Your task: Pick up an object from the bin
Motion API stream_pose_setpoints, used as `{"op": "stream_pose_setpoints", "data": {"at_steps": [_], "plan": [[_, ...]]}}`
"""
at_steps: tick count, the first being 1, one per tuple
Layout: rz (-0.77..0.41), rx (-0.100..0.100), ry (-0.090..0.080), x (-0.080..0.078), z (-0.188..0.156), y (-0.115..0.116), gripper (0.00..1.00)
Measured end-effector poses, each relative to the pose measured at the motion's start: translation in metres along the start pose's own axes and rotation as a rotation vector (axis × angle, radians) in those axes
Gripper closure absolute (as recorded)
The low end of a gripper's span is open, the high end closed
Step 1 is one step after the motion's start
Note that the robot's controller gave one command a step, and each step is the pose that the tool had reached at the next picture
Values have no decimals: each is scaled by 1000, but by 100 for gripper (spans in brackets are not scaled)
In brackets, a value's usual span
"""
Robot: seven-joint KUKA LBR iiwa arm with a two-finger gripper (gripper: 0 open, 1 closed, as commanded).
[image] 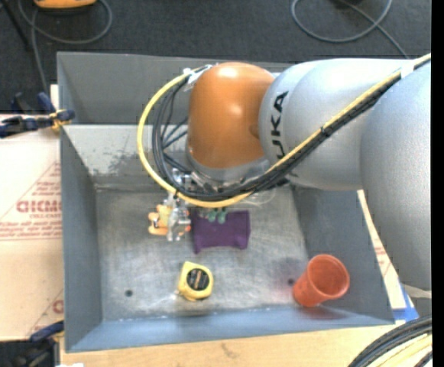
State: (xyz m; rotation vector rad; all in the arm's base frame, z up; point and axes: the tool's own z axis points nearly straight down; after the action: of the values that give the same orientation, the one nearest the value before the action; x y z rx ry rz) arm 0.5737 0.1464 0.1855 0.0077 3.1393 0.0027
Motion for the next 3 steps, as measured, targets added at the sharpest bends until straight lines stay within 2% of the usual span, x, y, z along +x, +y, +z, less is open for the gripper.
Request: {"op": "stream_pose_setpoints", "data": {"at_steps": [1, 2, 3], "plan": [[2, 0, 0, 0, 0, 0, 100], [2, 0, 0, 0, 0, 0, 100], [-7, 1, -1, 0, -85, -6, 100]]}}
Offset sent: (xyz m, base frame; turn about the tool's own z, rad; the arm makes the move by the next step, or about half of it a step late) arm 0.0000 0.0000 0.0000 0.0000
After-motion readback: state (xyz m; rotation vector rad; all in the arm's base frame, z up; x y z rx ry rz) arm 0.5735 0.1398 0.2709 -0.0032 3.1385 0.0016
